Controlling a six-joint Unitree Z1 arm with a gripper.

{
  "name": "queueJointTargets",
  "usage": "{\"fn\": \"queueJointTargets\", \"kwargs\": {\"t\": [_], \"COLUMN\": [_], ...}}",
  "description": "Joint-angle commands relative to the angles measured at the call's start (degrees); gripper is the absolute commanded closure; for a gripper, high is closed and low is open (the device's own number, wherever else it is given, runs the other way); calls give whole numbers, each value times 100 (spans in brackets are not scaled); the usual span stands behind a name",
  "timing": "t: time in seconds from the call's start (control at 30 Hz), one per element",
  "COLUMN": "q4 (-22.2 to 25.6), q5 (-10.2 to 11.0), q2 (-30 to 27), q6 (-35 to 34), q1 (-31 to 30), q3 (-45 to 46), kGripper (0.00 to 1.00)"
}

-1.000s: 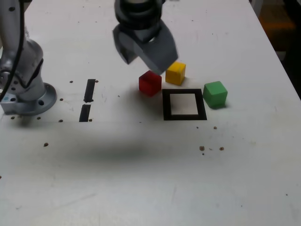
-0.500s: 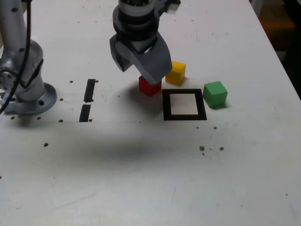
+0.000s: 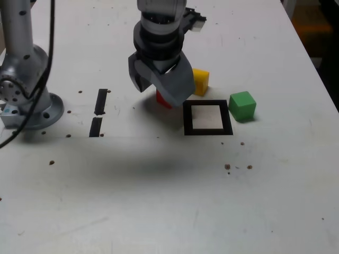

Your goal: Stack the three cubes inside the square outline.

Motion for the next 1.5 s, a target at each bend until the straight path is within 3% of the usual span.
{"fn": "queueJointTargets", "kwargs": {"t": [0.0, 0.23, 0.57, 0.67, 1.0, 1.47], "q4": [-23, -41, -331, -382, -384, -150], "q5": [-11, -3, 53, 30, -138, -294], "q2": [34, 66, 55, 56, 34, -391], "q6": [-43, -274, -387, -391, -391, -801], "q1": [-9, -9, -9, -9, -9, -9], "q3": [32, 133, 196, 198, 171, 108], "kGripper": [10, 22, 63, 69, 83, 88]}}
